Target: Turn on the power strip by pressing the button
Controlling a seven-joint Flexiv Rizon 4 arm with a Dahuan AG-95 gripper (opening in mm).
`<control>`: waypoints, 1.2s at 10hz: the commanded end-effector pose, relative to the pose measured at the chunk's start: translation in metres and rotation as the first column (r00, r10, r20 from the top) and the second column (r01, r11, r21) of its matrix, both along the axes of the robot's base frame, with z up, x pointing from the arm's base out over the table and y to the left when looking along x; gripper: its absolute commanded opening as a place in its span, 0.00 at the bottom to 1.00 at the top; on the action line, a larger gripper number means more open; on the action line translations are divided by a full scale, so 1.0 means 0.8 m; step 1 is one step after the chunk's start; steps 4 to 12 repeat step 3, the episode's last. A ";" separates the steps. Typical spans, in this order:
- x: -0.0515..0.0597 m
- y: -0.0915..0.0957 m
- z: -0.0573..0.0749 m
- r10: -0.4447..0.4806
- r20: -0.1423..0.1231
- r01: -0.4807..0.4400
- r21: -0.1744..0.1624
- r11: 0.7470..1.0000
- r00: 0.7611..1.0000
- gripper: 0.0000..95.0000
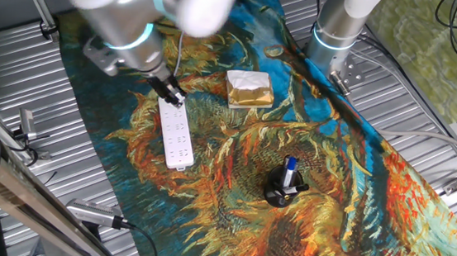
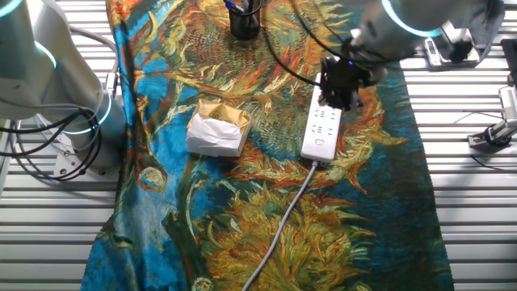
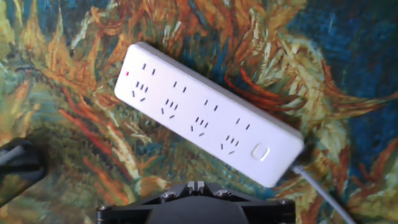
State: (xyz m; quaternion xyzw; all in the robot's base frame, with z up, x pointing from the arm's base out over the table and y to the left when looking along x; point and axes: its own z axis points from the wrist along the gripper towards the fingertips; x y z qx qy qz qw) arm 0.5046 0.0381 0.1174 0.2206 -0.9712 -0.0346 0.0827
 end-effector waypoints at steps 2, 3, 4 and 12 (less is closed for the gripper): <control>0.009 0.005 0.001 0.035 0.014 -0.035 -0.004 0.999 0.999 0.00; 0.009 0.005 0.001 0.037 0.014 -0.037 -0.001 0.999 0.999 0.00; 0.009 0.005 0.001 0.037 0.014 -0.037 -0.001 0.999 0.999 0.00; 0.009 0.005 0.001 0.037 0.014 -0.037 -0.001 0.999 0.999 0.00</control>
